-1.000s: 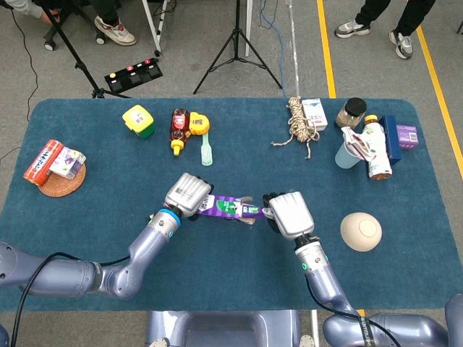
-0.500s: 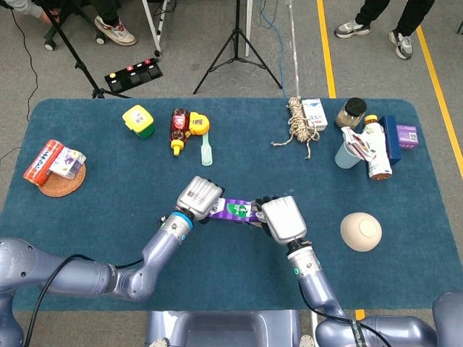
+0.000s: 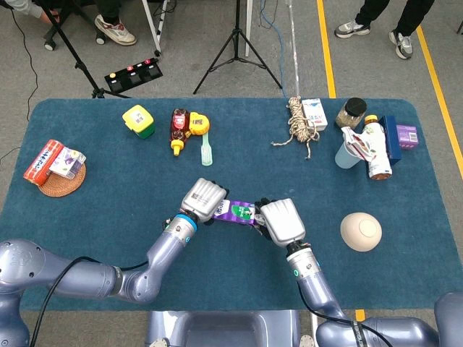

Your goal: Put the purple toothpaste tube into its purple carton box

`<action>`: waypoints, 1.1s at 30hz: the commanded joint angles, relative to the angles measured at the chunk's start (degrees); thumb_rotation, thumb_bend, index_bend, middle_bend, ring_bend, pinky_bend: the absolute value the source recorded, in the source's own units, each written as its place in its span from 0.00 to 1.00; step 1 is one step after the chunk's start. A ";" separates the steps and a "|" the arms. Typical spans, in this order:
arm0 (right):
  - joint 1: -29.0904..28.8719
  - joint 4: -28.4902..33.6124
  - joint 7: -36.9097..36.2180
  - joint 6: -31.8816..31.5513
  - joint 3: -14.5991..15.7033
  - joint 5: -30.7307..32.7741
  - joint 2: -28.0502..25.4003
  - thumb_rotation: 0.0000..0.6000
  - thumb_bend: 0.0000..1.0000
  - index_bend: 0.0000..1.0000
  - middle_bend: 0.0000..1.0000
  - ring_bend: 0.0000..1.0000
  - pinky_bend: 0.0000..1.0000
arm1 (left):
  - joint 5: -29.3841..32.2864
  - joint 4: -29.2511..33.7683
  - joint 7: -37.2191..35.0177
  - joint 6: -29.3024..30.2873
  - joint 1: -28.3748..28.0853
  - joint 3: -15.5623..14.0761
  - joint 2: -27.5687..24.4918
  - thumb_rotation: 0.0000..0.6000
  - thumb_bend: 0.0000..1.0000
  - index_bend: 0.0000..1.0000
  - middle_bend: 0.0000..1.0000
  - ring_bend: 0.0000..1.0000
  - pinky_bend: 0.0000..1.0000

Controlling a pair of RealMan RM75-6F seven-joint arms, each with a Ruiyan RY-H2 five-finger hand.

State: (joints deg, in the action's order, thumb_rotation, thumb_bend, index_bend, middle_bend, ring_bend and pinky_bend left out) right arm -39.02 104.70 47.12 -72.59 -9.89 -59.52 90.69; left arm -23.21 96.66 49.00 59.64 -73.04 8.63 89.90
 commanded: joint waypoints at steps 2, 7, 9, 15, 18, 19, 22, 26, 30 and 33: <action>0.26 2.45 -0.14 -1.11 -0.18 -1.81 -1.55 1.00 0.18 0.00 0.00 0.00 0.26 | -1.75 -1.30 -2.09 -1.33 0.93 -0.09 0.07 1.00 0.21 0.51 0.43 0.35 0.62; 0.75 3.59 -1.44 -2.83 -1.06 -3.53 -2.16 1.00 0.17 0.00 0.00 0.00 0.23 | -4.66 -3.19 -5.75 -3.28 2.43 -0.15 0.65 1.00 0.22 0.51 0.43 0.35 0.62; 0.95 3.71 -1.83 -3.49 -1.43 -3.92 -2.29 1.00 0.18 0.00 0.00 0.00 0.23 | -5.50 -3.58 -6.70 -3.65 2.83 -0.15 0.74 1.00 0.22 0.51 0.43 0.35 0.62; 2.14 2.98 -3.64 -6.80 -4.06 -4.43 -3.56 1.00 0.18 0.00 0.00 0.00 0.23 | -9.59 -5.93 -11.80 -6.03 5.10 -0.30 0.42 1.00 0.22 0.51 0.44 0.36 0.62; 2.58 2.48 -4.50 -6.52 -4.79 -3.23 -5.02 1.00 0.19 0.00 0.00 0.00 0.23 | -11.53 -7.17 -14.26 -7.26 6.08 -0.28 0.44 1.00 0.23 0.52 0.46 0.39 0.65; 2.97 1.71 -4.99 -6.63 -5.07 -2.43 -5.53 1.00 0.19 0.00 0.00 0.00 0.23 | -11.76 -7.84 -15.21 -8.15 6.63 -0.79 0.75 1.00 0.24 0.52 0.47 0.39 0.65; 3.14 0.74 -6.08 -5.91 -5.15 -1.94 -6.12 1.00 0.19 0.00 0.00 0.00 0.23 | -13.80 -9.75 -17.78 -9.46 7.66 -1.02 1.75 1.00 0.25 0.52 0.48 0.41 0.68; 3.23 -0.87 -6.49 -5.60 -5.12 -1.42 -6.08 1.00 0.19 0.00 0.00 0.00 0.23 | -17.19 -11.12 -25.08 -11.67 10.02 0.28 3.20 1.00 0.26 0.54 0.51 0.43 0.70; 3.26 -2.70 -6.92 -5.43 -5.32 -0.63 -5.69 1.00 0.19 0.00 0.00 0.00 0.24 | -27.13 -14.11 -36.28 -12.10 13.79 1.76 4.55 1.00 0.27 0.57 0.53 0.45 0.71; 3.33 -3.68 -7.19 -5.47 -5.42 -0.44 -5.56 1.00 0.19 0.00 0.00 0.00 0.24 | -32.79 -15.81 -43.36 -11.60 15.89 2.40 5.16 1.00 0.27 0.58 0.54 0.46 0.71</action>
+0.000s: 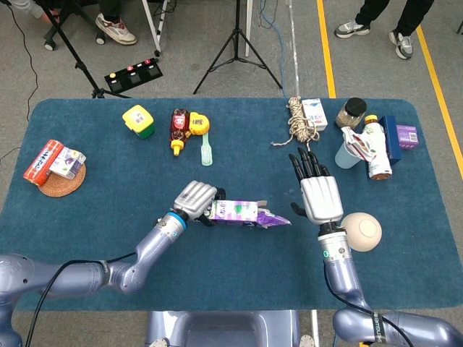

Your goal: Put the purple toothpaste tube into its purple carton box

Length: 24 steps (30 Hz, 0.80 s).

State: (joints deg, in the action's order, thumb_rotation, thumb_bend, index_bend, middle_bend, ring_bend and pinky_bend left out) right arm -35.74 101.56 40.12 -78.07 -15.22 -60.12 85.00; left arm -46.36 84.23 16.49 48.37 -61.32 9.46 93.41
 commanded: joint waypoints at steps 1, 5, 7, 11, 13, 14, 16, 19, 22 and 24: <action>0.06 -1.15 -0.21 -0.03 -0.17 0.32 0.17 1.00 0.19 0.00 0.00 0.00 0.24 | -12.40 -4.52 -13.98 0.27 5.09 1.68 1.98 1.00 0.27 0.58 0.54 0.46 0.71; 0.11 -3.16 -0.26 0.21 -0.60 1.52 0.16 1.00 0.19 0.00 0.00 0.01 0.24 | -20.73 -8.16 -26.30 3.50 8.07 2.27 3.26 1.00 0.27 0.59 0.54 0.46 0.71; 0.09 -3.85 -0.37 0.29 -0.83 1.90 0.13 1.00 0.19 0.00 0.00 0.00 0.24 | -24.53 -10.18 -32.00 5.62 9.16 2.31 3.86 1.00 0.27 0.59 0.54 0.46 0.71; 0.01 -5.50 -0.68 0.00 -1.77 2.53 -0.01 1.00 0.19 0.00 0.01 0.01 0.24 | -31.32 -15.23 -43.30 10.93 11.07 2.02 5.30 1.00 0.27 0.59 0.54 0.46 0.71; -0.05 -6.22 -0.68 -0.34 -2.23 2.71 0.00 1.00 0.19 0.00 0.01 0.01 0.24 | -32.88 -16.75 -46.22 12.30 11.51 1.84 5.70 1.00 0.27 0.59 0.54 0.46 0.71; -0.10 -6.81 -0.63 -0.71 -2.66 2.89 0.04 1.00 0.19 0.00 0.01 0.01 0.24 | -33.62 -17.42 -48.02 13.19 11.85 1.79 5.90 1.00 0.27 0.59 0.54 0.46 0.71; -0.19 -7.88 -0.43 -1.44 -3.46 3.35 0.21 1.00 0.19 0.00 0.01 0.01 0.24 | -34.86 -18.65 -50.69 14.84 12.45 1.64 6.26 1.00 0.27 0.59 0.54 0.46 0.71; -0.33 -9.72 -0.21 -2.07 -5.08 4.92 0.06 1.00 0.19 0.00 0.02 0.01 0.24 | -36.70 -21.15 -54.78 17.78 13.55 1.27 7.12 1.00 0.27 0.59 0.54 0.46 0.71; -0.37 -10.43 -0.48 -1.53 -5.79 5.92 -0.63 1.00 0.19 0.00 0.02 0.01 0.24 | -37.89 -22.89 -57.83 19.87 14.06 1.36 7.81 1.00 0.26 0.59 0.54 0.46 0.71; -0.29 -10.81 -0.66 -1.33 -6.04 6.38 -1.05 1.00 0.19 0.00 0.02 0.01 0.24 | -38.58 -23.86 -59.47 21.93 14.42 1.75 8.51 1.00 0.26 0.59 0.54 0.46 0.71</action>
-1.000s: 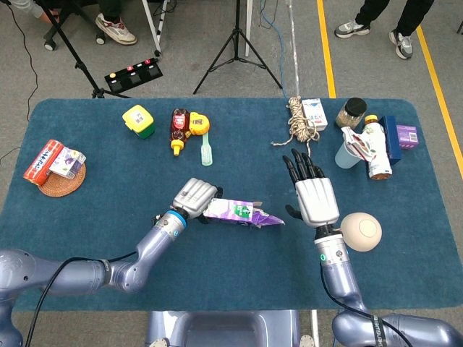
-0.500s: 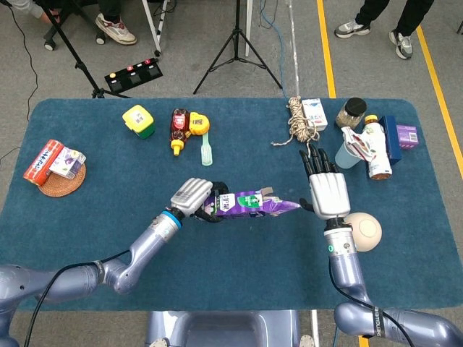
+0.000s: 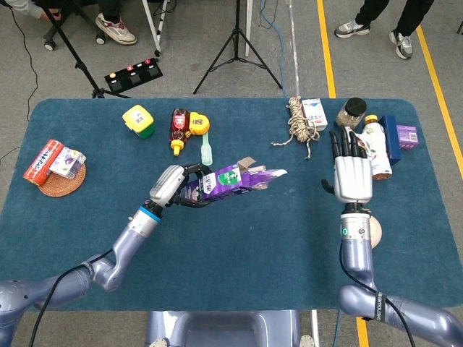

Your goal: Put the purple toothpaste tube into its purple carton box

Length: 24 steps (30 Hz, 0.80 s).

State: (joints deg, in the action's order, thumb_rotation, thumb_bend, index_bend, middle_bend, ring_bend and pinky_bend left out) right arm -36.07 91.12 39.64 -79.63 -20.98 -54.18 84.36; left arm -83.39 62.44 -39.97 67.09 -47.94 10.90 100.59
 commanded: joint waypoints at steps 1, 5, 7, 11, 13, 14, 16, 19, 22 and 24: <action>0.15 -0.67 -0.25 0.38 -0.38 0.84 -0.71 1.00 0.19 0.00 0.02 0.01 0.24 | -2.00 -2.83 -4.39 4.84 1.29 0.68 1.99 1.00 0.26 0.59 0.54 0.46 0.71; 0.30 -1.76 -0.47 0.69 -0.58 1.66 -1.21 1.00 0.19 0.00 0.02 0.01 0.24 | -3.08 -4.96 -7.37 9.13 1.88 1.62 3.98 1.00 0.26 0.59 0.54 0.46 0.71; 0.40 -2.05 -0.83 1.11 -0.53 2.07 -1.41 1.00 0.19 0.00 0.02 0.01 0.24 | -3.28 -5.98 -8.94 10.94 2.15 2.16 5.17 1.00 0.26 0.59 0.54 0.46 0.71; 0.59 -2.19 -1.70 1.55 -0.38 2.14 -1.85 1.00 0.19 0.00 0.02 0.01 0.24 | -3.83 -6.93 -7.50 9.80 1.66 1.55 5.03 1.00 0.26 0.59 0.54 0.46 0.71; 0.65 -2.11 -1.90 1.56 -0.22 1.94 -1.97 1.00 0.19 0.00 0.02 0.01 0.24 | -4.43 -7.37 -5.46 8.74 1.30 0.76 4.43 1.00 0.26 0.59 0.54 0.46 0.71; 0.69 -1.96 -2.06 1.63 -0.15 1.90 -2.04 1.00 0.19 0.00 0.02 0.01 0.24 | -4.97 -7.78 -3.57 7.84 0.97 0.06 3.91 1.00 0.26 0.59 0.54 0.46 0.71; 0.77 -1.65 -2.33 1.75 -0.03 1.86 -2.18 1.00 0.19 0.00 0.02 0.01 0.24 | -5.92 -8.18 -0.23 6.14 0.40 -1.20 2.89 1.00 0.26 0.59 0.54 0.46 0.70; 0.86 -1.41 -2.42 1.79 0.21 1.72 -2.36 1.00 0.19 0.00 0.02 0.01 0.24 | -6.75 -8.22 4.39 3.86 -0.25 -2.60 1.65 1.00 0.26 0.59 0.54 0.46 0.70; 0.99 -1.23 -2.57 1.87 0.43 1.76 -2.51 1.00 0.19 0.00 0.02 0.01 0.24 | -7.16 -7.91 10.33 -0.14 -1.10 -4.34 0.06 1.00 0.26 0.59 0.54 0.46 0.69; 1.09 -1.06 -2.74 1.93 0.53 1.79 -2.64 1.00 0.19 0.00 0.02 0.01 0.24 | -6.37 -6.81 13.72 -3.64 -1.60 -5.00 -1.13 1.00 0.26 0.59 0.54 0.46 0.66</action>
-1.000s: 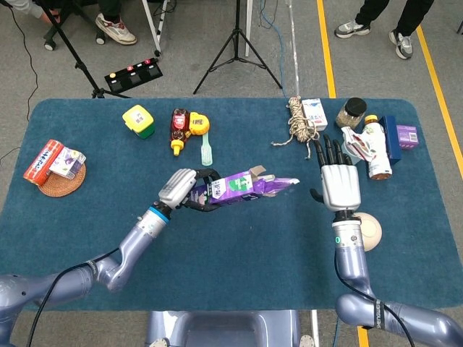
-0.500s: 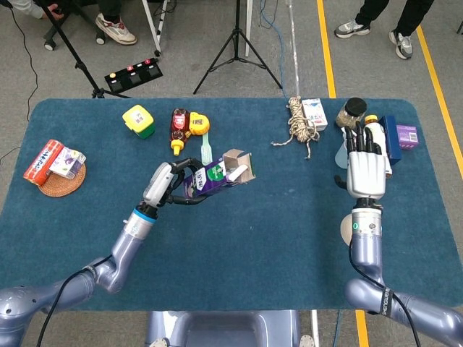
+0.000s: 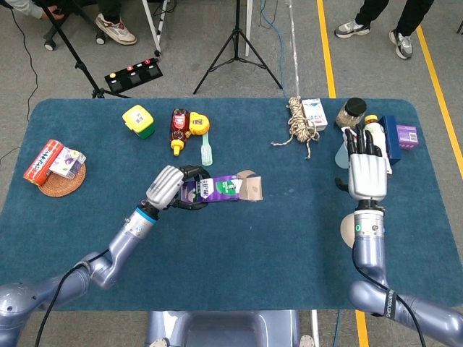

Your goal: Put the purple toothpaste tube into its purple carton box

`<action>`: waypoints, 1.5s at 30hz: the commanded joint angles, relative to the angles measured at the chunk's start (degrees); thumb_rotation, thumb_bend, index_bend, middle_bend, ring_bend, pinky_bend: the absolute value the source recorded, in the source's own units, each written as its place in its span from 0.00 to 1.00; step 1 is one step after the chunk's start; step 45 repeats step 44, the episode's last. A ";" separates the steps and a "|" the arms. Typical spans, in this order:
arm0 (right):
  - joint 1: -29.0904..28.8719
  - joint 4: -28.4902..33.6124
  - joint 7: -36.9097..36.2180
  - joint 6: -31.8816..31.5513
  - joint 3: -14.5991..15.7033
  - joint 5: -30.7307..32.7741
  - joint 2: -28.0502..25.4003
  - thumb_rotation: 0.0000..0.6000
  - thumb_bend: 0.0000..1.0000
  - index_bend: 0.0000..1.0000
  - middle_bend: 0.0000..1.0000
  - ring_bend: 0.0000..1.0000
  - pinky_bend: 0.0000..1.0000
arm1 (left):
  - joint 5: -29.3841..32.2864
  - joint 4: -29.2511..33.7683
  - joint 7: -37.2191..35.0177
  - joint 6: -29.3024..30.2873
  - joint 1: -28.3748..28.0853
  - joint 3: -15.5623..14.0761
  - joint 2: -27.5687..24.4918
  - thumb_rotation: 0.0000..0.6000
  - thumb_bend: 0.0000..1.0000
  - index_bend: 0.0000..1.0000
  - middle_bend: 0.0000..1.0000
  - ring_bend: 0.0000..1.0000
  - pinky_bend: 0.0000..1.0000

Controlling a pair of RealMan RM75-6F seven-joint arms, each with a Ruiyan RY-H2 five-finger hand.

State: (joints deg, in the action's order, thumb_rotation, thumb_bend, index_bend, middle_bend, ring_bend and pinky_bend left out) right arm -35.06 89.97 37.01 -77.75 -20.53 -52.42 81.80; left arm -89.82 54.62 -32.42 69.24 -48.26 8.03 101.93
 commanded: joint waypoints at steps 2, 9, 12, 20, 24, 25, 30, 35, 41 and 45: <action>0.27 0.37 -0.49 0.09 0.18 0.00 -0.33 1.00 0.19 0.00 0.02 0.02 0.24 | 1.62 2.70 11.21 -10.38 -2.00 -2.51 -4.08 1.00 0.26 0.59 0.54 0.45 0.63; 1.07 1.72 -1.39 0.31 0.81 -0.14 -1.44 1.00 0.19 0.00 0.02 0.02 0.24 | 9.85 8.69 29.02 -20.77 -2.92 -1.53 -6.68 1.00 0.26 0.50 0.38 0.28 0.49; 1.24 1.86 -1.55 0.32 0.97 -0.20 -1.75 1.00 0.18 0.00 0.02 0.02 0.23 | 14.46 11.34 34.63 -23.79 -2.88 -0.80 -7.13 1.00 0.22 0.14 0.09 0.11 0.38; 3.43 3.08 -4.97 0.43 3.39 -4.07 -4.67 1.00 0.00 0.00 0.01 0.01 0.19 | 19.93 24.58 39.57 -23.24 -1.05 1.01 -15.60 1.00 0.08 0.00 0.00 0.00 0.23; 5.82 3.30 -9.54 -0.58 6.06 -9.39 -6.41 1.00 0.00 0.00 0.01 0.01 0.18 | 20.26 32.11 41.99 -18.76 2.38 0.07 -22.10 1.00 0.07 0.00 0.00 0.00 0.20; 6.93 3.32 -11.79 -1.15 7.25 -11.75 -7.14 1.00 0.00 0.00 0.01 0.01 0.18 | 20.46 34.88 42.71 -16.72 4.15 -0.57 -24.64 1.00 0.07 0.00 0.00 0.00 0.20; 12.08 1.79 -19.50 -5.77 13.17 -22.42 -9.25 1.00 0.00 0.03 0.01 0.01 0.18 | 19.66 44.06 42.14 -7.77 13.67 -5.55 -35.33 1.00 0.06 0.00 0.00 0.00 0.16; 15.50 -3.15 -24.19 -9.19 17.08 -29.49 -9.53 1.00 0.00 0.04 0.02 0.01 0.17 | 13.72 43.47 36.29 1.74 22.68 -10.30 -39.30 1.00 0.05 0.00 0.00 0.00 0.14; 18.79 -7.45 -28.84 -12.41 19.07 -33.41 -8.87 1.00 0.00 0.06 0.02 0.01 0.15 | 9.47 39.28 29.34 12.14 31.63 -12.86 -39.32 1.00 0.05 0.00 0.00 0.00 0.12; 19.91 -7.79 -29.24 -13.29 19.50 -34.43 -8.93 1.00 0.00 0.06 0.02 0.01 0.14 | 7.51 37.56 28.25 15.66 34.36 -13.36 -38.39 1.00 0.05 0.00 0.00 0.00 0.12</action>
